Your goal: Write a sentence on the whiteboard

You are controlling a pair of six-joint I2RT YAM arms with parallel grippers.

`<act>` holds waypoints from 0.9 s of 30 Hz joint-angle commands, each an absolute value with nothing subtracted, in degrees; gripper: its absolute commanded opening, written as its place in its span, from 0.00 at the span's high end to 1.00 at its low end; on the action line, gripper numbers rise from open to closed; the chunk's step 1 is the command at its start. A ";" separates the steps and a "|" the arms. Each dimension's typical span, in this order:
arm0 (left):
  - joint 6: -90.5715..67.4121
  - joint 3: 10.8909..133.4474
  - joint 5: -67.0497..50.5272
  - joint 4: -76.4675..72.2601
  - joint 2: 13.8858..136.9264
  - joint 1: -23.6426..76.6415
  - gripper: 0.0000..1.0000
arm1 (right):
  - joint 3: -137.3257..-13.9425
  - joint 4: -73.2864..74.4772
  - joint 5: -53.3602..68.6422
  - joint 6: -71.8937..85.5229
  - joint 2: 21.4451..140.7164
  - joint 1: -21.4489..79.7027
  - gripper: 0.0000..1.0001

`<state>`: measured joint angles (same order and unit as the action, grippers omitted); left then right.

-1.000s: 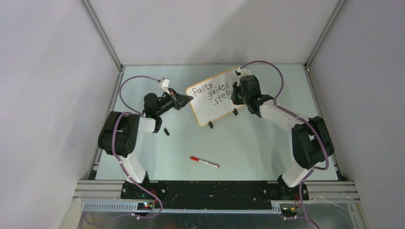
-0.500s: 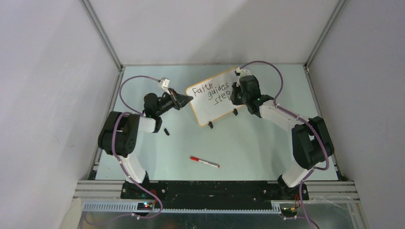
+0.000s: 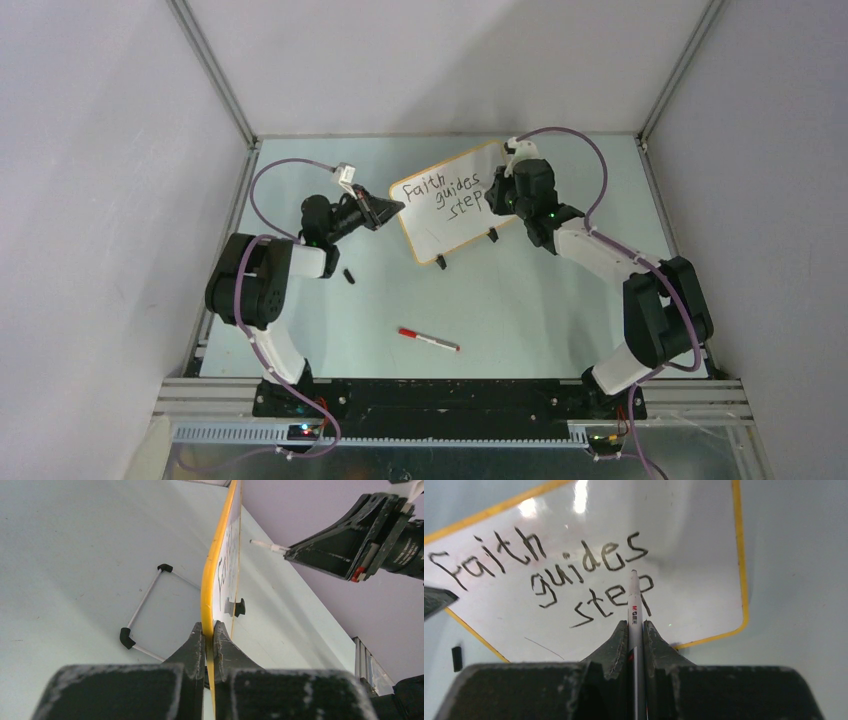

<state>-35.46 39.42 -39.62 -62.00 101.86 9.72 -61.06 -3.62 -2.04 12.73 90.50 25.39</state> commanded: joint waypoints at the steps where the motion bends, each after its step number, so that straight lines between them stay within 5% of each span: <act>1: -29.14 38.77 -37.10 -60.35 100.26 9.47 1.00 | -61.58 -10.81 -3.23 13.91 86.34 24.44 1.00; 27: -28.55 38.23 -35.38 -60.29 99.81 9.63 1.00 | -56.42 -12.26 3.07 13.39 87.69 21.80 1.00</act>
